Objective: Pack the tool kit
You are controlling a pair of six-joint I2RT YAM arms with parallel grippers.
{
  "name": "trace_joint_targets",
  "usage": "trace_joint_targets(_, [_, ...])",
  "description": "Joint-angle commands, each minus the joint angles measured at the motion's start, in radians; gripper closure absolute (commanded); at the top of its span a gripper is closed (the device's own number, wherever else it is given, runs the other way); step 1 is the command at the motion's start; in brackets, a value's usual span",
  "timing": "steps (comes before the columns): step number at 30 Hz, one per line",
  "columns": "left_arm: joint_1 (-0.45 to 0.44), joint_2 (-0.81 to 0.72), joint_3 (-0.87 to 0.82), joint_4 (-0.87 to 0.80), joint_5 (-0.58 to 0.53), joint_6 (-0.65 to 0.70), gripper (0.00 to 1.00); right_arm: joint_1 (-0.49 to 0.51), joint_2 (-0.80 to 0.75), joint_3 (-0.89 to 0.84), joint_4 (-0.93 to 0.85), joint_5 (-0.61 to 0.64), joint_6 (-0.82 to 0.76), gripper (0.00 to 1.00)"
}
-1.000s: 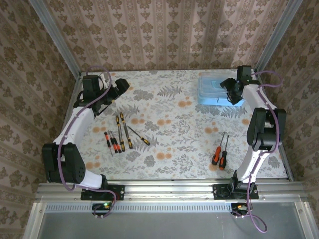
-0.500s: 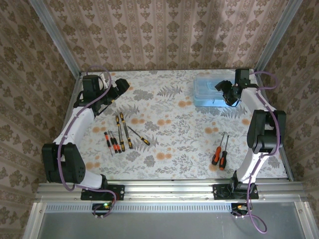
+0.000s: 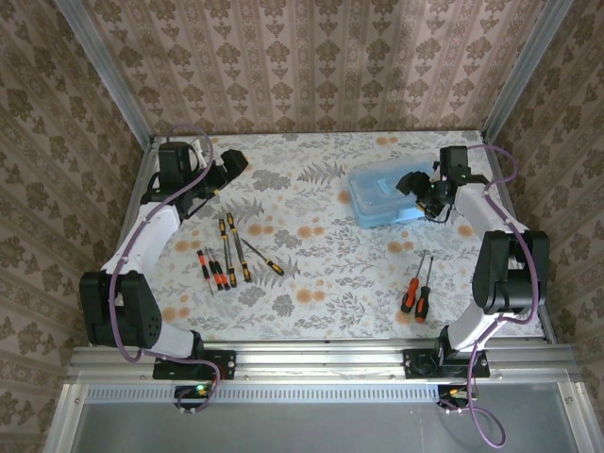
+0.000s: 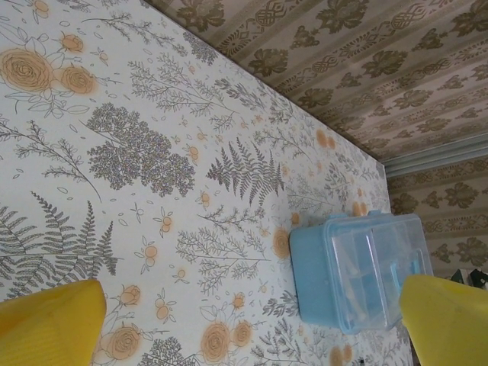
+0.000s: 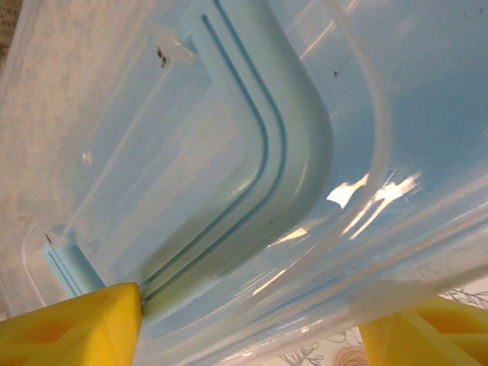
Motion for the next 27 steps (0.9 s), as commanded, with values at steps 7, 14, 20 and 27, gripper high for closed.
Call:
trace_joint_targets(7, [-0.048,0.008,0.025,-0.013,0.023,0.036,0.0,0.007,-0.077,-0.066,-0.121,0.133,-0.11,0.17])
trace_joint_targets(14, [-0.071,0.024,0.037,-0.039,0.018,0.059,0.0,0.004,0.022,0.096,-0.153,0.144,-0.047,0.11])
trace_joint_targets(20, [-0.078,0.03,0.042,-0.054,0.004,0.07,0.0,0.007,0.089,0.105,-0.126,0.152,0.06,0.21])
trace_joint_targets(27, [-0.078,0.031,0.048,-0.062,0.002,0.076,0.0,0.052,0.049,0.039,-0.12,0.13,-0.047,0.31])
